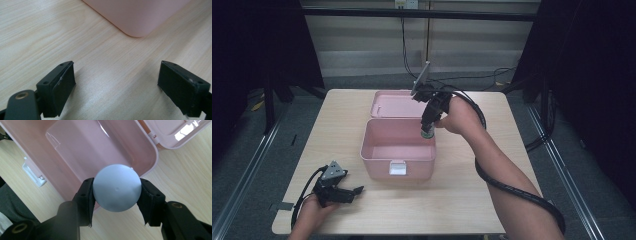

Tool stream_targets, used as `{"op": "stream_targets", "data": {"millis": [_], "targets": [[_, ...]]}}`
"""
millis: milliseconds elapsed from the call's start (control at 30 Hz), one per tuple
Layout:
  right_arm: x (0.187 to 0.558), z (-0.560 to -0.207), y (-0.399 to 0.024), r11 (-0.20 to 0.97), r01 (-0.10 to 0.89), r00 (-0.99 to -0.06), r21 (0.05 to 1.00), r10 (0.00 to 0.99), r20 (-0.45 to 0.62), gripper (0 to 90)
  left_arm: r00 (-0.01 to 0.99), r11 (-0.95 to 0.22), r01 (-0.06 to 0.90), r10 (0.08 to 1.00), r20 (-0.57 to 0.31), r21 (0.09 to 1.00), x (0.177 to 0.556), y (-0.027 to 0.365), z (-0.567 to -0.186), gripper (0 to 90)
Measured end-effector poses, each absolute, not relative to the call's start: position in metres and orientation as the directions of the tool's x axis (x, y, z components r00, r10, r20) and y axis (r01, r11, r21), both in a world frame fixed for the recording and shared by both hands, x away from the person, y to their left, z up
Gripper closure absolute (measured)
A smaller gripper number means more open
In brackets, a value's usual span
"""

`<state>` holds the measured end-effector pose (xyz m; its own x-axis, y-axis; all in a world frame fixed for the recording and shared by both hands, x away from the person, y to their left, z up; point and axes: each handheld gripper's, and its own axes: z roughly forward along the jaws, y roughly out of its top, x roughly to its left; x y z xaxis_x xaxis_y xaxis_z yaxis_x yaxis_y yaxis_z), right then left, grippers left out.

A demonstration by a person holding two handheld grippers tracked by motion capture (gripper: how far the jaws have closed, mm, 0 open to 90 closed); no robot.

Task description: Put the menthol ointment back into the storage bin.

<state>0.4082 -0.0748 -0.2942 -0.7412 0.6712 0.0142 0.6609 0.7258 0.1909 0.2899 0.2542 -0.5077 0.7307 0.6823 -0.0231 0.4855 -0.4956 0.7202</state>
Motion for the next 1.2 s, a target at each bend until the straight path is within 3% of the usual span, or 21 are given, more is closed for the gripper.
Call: {"op": "stream_targets", "data": {"millis": [1200], "targets": [[0.433, -0.346, -0.040, 0.618, 0.760, -0.637, 0.201, 0.770, 0.042, 51.1, 0.732, -0.496, 0.485, 0.681, -0.025, 0.720, 0.290, 0.254, -0.508, 13.3]]}}
